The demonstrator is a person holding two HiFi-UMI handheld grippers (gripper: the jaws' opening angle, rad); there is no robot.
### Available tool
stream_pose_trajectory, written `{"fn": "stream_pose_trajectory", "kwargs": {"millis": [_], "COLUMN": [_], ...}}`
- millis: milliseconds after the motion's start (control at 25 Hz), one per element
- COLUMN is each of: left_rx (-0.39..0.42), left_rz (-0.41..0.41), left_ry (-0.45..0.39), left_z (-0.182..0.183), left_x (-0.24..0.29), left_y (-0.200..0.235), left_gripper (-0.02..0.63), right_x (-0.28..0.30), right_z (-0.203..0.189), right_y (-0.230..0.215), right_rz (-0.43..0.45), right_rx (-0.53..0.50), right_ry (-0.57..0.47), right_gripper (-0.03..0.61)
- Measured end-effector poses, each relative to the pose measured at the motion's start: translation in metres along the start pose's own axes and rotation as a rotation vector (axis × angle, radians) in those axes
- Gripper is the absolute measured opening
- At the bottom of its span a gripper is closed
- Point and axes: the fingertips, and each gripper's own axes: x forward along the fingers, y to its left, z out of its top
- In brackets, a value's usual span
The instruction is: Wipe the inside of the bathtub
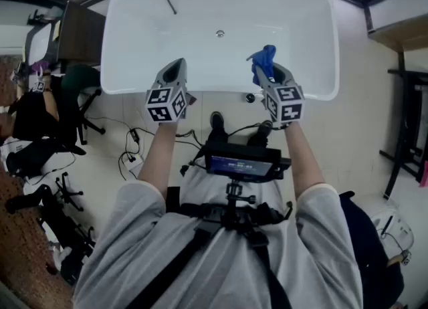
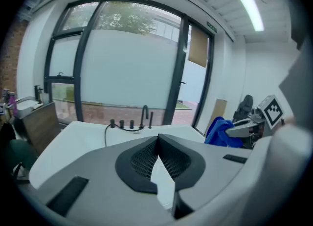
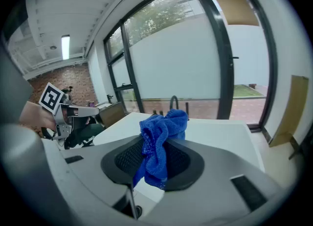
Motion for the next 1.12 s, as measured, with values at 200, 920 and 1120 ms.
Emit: {"fn": "stream_pose_trajectory", "kwargs": {"millis": [200,920,1120], "left_rx": [0.059,0.172,0.184], "left_rz": [-0.125,-0.223,-0.207], "left_ry": [0.021,0.104,0.106], "left_z": [0.010,0.005,-0.002], "left_x": [0.050,0.113,0.109], "left_y": [-0.096,-0.226,-0.228], "left_gripper": [0.000,0.000,0.002], "right_x": [-0.055,-0.118,-0.106], "right_z": [-0.022,-0.096,-0.115], "right_y": [-0.093,-0.219,-0.242], "right_rz": [-0.130,-0.256,-0.275], "right_rx": [0.072,0.208,0.215], "right_ry": [-0.010,0.009,0.051], "right_gripper": [0.117,0.117,0.117]}}
